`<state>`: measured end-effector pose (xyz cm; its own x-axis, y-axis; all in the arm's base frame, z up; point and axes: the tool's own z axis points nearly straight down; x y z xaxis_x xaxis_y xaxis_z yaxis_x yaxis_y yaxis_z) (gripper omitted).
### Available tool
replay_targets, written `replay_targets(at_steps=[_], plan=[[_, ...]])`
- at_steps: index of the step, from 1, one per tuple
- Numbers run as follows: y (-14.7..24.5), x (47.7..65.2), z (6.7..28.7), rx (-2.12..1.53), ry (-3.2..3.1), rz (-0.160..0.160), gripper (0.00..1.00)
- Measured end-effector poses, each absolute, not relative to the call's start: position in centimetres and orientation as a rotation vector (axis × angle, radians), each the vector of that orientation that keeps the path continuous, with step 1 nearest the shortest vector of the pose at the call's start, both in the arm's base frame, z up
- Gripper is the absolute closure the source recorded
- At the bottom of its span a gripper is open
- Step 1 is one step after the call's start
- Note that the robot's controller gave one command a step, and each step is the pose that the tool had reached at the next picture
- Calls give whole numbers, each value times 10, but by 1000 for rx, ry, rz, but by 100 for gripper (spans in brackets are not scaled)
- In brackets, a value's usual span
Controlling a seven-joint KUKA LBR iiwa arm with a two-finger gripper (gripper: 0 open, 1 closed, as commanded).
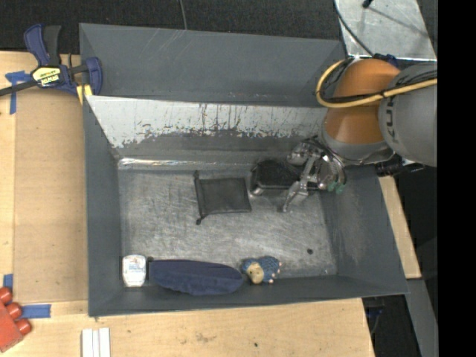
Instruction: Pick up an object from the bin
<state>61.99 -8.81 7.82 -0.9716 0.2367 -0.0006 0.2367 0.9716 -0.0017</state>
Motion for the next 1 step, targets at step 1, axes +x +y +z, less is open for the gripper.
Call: replay_targets(at_steps=[1], plan=[[-89,620,78,373,3119,-2,0]])
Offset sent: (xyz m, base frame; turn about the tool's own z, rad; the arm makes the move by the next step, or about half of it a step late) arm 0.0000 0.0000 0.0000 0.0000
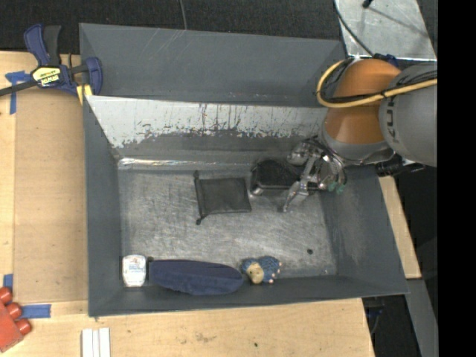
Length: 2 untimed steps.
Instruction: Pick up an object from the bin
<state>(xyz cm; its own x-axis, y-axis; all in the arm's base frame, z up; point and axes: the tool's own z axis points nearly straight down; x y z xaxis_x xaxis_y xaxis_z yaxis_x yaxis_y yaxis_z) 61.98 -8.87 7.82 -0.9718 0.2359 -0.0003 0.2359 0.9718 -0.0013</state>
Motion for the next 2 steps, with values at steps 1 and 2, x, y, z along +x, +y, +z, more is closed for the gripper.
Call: replay_targets(at_steps=[1,2], plan=[[-90,621,80,372,3115,-4,100],[-91,621,87,372,3116,-4,100]])
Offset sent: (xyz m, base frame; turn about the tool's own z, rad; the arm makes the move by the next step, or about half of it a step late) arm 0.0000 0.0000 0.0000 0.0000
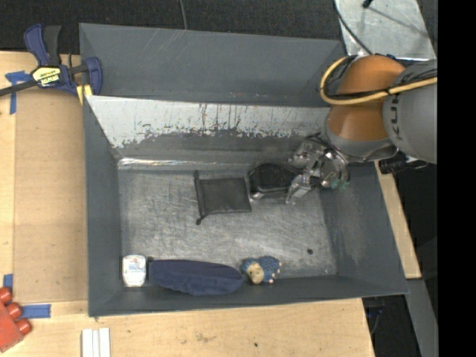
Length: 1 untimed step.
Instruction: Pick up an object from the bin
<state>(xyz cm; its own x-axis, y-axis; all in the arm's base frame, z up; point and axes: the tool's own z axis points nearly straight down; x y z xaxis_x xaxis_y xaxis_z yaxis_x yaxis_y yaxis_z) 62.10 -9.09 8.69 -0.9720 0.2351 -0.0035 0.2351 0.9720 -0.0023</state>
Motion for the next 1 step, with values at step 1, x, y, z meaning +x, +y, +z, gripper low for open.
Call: replay_targets(at_steps=[1], plan=[[-92,621,193,370,3116,-2,100]])
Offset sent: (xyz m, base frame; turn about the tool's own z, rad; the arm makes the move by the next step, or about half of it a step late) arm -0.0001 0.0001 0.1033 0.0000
